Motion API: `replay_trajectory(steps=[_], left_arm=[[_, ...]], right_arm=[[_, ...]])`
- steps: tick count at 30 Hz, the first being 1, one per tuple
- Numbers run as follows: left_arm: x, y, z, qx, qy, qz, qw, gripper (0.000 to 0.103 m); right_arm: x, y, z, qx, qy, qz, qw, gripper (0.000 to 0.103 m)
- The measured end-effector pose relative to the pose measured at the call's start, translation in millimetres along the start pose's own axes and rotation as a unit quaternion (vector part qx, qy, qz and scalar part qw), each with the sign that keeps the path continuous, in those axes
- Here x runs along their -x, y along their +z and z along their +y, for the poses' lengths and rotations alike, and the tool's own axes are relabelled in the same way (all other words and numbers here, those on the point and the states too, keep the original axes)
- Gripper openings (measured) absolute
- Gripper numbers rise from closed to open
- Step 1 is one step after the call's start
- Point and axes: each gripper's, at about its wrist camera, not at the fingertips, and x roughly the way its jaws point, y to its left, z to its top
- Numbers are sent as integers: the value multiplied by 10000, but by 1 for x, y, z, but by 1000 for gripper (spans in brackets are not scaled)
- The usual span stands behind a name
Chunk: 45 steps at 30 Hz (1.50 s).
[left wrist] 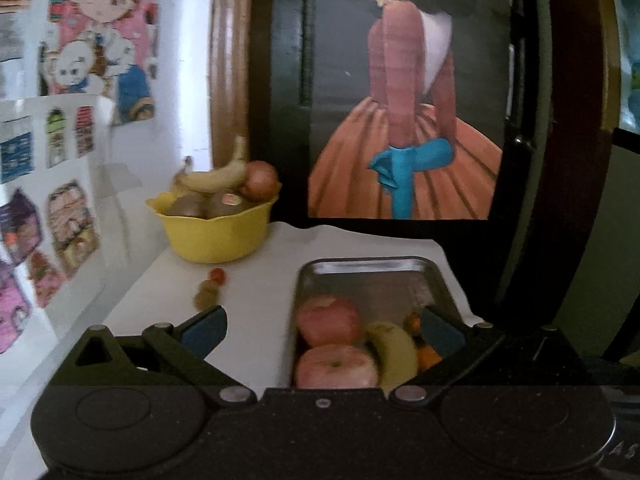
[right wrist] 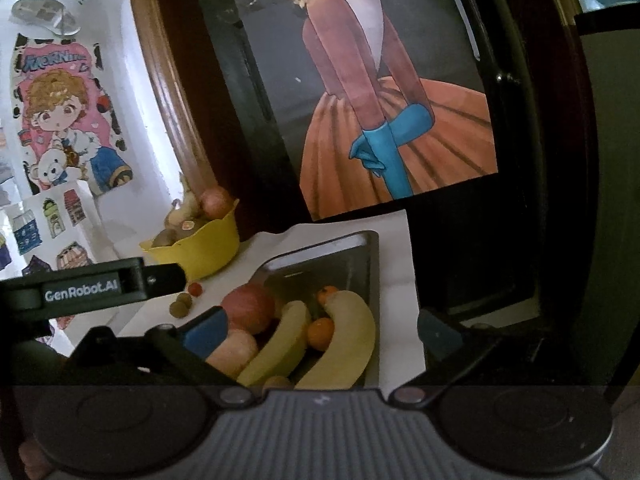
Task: Organize fruits
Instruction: 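Withdraw both open tools from the tray toward the tomato and kiwis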
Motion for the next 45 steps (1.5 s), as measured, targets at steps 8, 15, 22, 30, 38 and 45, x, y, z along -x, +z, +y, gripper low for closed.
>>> replay_trajectory(steps=[8,15,22,30,38,45], left_arm=[[31,-18,44,206,463,-15,9987,102],[47,-45,90,526,907,258,9942,102],[58,-65,118,644,1142,424,9905,102],[76,-76,142,723,1300,418,9880,102],[99,-51,151,636,1365,222,9883,102],[92,-20,150,437,1537,21,9871,102]], right_arm=[[22,-2,17,147,65,-43,9999,103],[33,-11,40,384,188,70,9991,103],[33,-27,75,734,372,347,9960,103],[35,-40,112,984,586,603,9916,103],[45,-22,148,1215,1002,665,9853,103],[23,18,174,1550,1268,565,9781,103]])
